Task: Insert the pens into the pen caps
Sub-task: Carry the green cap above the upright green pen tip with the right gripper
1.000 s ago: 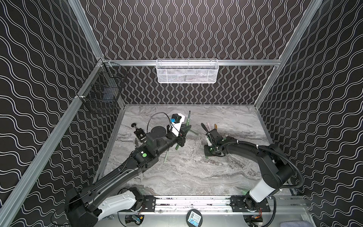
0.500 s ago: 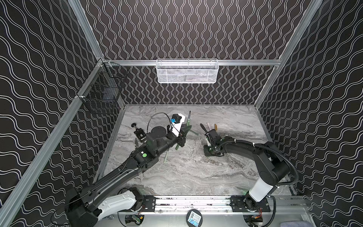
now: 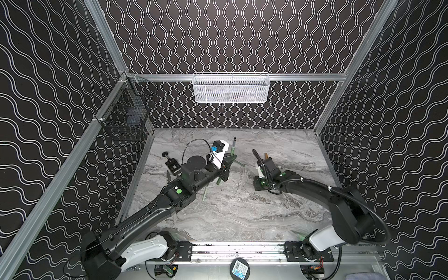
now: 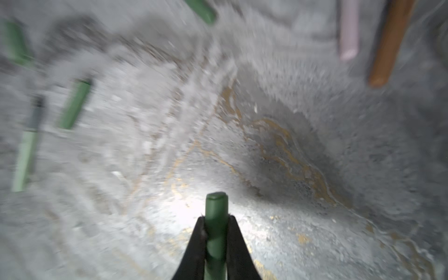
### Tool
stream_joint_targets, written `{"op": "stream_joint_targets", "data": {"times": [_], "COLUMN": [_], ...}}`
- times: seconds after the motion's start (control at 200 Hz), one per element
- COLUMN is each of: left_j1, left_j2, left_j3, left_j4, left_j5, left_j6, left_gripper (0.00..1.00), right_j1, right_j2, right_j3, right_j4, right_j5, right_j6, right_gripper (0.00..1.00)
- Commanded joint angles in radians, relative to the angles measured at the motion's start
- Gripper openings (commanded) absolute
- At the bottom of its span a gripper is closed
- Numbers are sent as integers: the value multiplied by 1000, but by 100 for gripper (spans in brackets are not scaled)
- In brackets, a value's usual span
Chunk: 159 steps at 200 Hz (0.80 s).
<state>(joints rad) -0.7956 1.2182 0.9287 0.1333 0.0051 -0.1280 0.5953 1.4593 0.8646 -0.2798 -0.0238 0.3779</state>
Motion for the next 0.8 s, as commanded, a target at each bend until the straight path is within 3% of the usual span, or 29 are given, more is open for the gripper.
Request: {"op": "stream_joint_targets", "data": {"times": [0.0, 0.16, 0.3, 0.791], "left_j1": [-2, -6, -16, -77], "left_j2": [7, 6, 7, 66], "left_j3": [-5, -20, -38, -42], "left_j4": [34, 69, 101, 125], "left_j5": [15, 60, 101, 180], "left_j6": [6, 14, 30, 25], "left_gripper": [0, 0, 0, 0], "right_j1": [1, 1, 2, 32], "right_j2": [-145, -373, -474, -551], "right_j3": [-55, -157, -138, 11], "right_j4": [177, 422, 500, 706], "right_j5": [-23, -16, -6, -62], "right_j6": [-1, -10, -42, -114], "right_gripper": [10, 9, 9, 8]}}
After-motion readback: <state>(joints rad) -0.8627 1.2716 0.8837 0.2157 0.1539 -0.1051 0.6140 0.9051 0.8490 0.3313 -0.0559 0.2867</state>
